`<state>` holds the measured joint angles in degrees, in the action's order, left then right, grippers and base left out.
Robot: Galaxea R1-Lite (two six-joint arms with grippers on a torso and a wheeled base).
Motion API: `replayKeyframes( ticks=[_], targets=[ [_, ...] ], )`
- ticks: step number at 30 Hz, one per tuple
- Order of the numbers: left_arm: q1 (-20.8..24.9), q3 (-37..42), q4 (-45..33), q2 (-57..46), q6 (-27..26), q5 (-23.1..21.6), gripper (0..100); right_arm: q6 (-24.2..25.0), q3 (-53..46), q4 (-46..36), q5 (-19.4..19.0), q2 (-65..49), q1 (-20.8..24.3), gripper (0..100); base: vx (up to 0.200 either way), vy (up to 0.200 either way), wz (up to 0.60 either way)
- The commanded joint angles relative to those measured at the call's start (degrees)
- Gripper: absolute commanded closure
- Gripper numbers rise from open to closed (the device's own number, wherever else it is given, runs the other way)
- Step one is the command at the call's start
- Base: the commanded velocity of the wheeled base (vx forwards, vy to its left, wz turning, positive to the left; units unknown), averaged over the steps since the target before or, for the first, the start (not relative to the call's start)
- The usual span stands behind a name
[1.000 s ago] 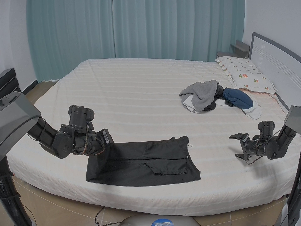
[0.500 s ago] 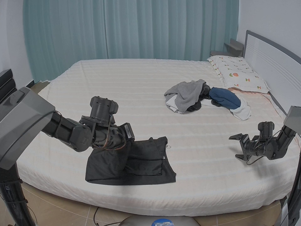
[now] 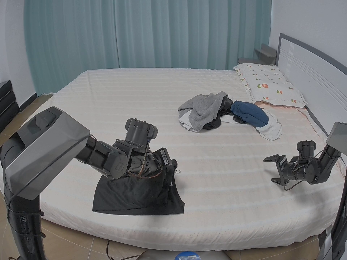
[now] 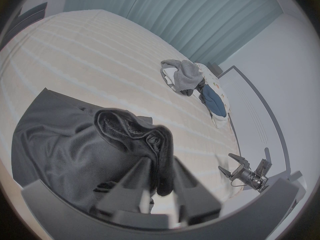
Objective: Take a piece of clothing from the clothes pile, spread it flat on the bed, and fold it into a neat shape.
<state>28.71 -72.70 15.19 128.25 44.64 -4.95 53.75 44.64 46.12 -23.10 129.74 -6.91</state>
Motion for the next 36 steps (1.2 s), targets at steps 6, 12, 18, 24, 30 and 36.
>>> replayKeyframes(
  ticks=[6, 12, 18, 24, 30, 36],
  targets=[
    [0.6, 0.6, 0.2, 0.5, 0.3, 0.3, 0, -0.2, -0.1, 0.0, 0.1, 0.2, 0.0, 0, 0.0, 0.0, 0.0],
    [-2.3, 3.3, 0.1, -2.3, 2.2, 0.2, 0, -0.2, -0.2, 0.0, 0.1, 0.2, 0.0, 0, 0.0, 0.0, 0.0],
    [-8.1, 12.9, 1.9, -11.4, 5.7, -3.8, 0, -0.4, -0.2, 0.0, 0.1, 0.2, 0.1, 0, 0.0, 0.0, 0.0],
    [-15.3, 22.1, 6.2, -16.0, 7.1, -10.9, 0, -0.7, -0.3, 0.0, 0.2, 0.2, 0.2, 0, -0.167, 0.0, 0.0],
    [-20.8, 28.6, 17.7, -13.5, 10.6, -14.6, 0, -0.7, -0.3, 0.0, 0.3, 0.2, 0.2, 0, -0.033, 0.0, 0.0],
    [-21.9, 29.5, 22.8, -9.9, 11.3, -14.7, 0, -0.8, -0.3, 0.0, 0.3, 0.3, 0.2, 0, 0.0, 0.0, 0.0]
  ],
)
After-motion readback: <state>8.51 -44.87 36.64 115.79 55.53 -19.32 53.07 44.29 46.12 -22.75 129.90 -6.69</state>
